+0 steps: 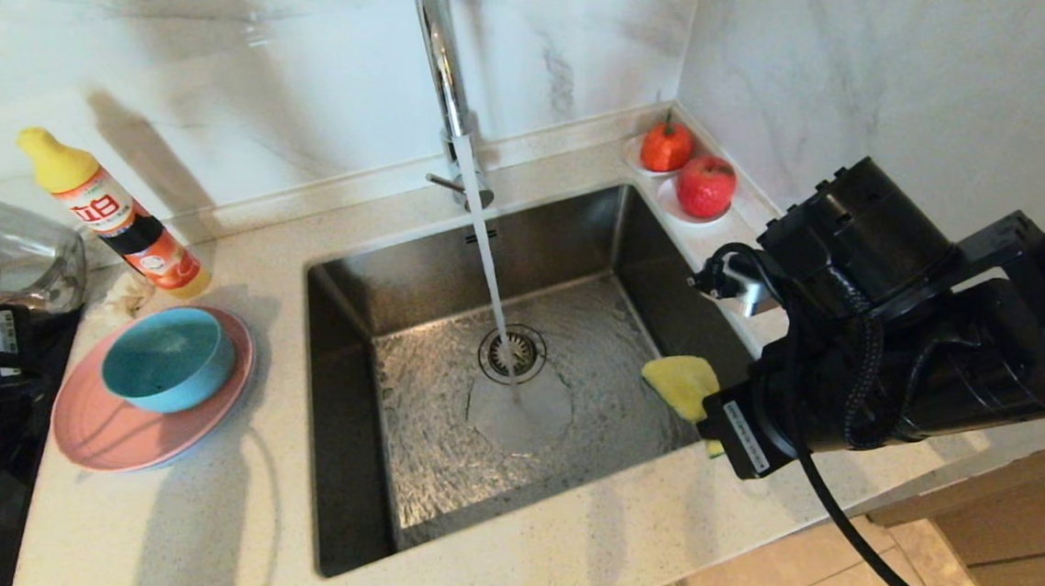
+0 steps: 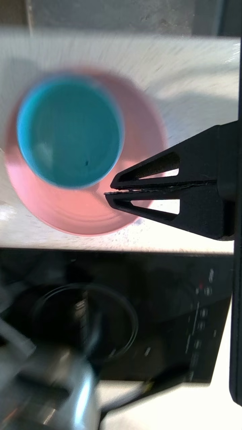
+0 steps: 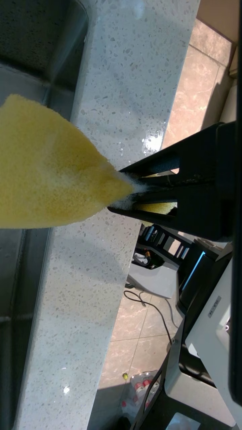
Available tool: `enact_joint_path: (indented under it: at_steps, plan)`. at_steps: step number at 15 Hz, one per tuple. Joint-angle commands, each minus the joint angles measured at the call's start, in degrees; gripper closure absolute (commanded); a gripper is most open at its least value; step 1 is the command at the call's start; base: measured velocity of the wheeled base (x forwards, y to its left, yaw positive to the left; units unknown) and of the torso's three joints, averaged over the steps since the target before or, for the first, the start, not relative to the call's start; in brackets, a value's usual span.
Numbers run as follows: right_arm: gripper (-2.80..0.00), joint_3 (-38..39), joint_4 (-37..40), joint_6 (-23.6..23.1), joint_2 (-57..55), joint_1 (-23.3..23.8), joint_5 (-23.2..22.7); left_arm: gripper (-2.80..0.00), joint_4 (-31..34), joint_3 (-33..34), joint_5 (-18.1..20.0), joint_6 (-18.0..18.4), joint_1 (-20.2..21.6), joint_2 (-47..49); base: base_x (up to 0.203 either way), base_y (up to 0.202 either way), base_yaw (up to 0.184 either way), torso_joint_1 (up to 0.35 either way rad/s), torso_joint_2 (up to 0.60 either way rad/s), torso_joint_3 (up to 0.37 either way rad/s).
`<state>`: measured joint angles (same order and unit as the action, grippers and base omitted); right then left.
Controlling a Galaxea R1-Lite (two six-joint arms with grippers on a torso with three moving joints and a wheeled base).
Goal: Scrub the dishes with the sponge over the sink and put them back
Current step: Pick up a bowl and the sponge
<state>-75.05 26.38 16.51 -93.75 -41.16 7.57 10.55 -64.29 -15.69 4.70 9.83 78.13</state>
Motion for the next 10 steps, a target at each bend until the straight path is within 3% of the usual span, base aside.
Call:
enact_joint_path:
  at_steps: [1, 4, 8, 9, 10]
  plan:
    - [0.0, 0.3, 0.1, 0.1, -0.4, 0.1, 0.0, 0.0, 2.3, -4.2, 6.0, -2.8, 5.5, 8.1, 0.0, 0.0, 0.0, 0.0, 0.0, 0.0]
    - [0.0, 0.5, 0.1, 0.1, -0.9, 0.3, -0.1, 0.0, 10.6, -9.3, 11.8, -7.3, 9.6, 10.4, 0.0, 0.0, 0.0, 0.0, 0.0, 0.0]
    - [0.0, 0.8, 0.2, 0.2, -0.9, 0.3, -0.2, 0.0, 11.4, -9.3, 14.0, -10.8, 11.1, 11.7, 0.0, 0.0, 0.0, 0.0, 0.0, 0.0]
    - [0.0, 0.8, 0.2, 0.2, -0.9, 0.4, -0.2, -2.8, 11.5, -9.3, 14.9, -11.8, 11.6, 12.0, 0.0, 0.0, 0.0, 0.0, 0.0, 0.0]
    - [0.0, 0.8, 0.2, 0.1, -0.8, 0.3, -0.2, -2.8, 11.7, -9.3, 15.7, -13.0, 11.6, 12.2, 0.0, 0.0, 0.0, 0.0, 0.0, 0.0]
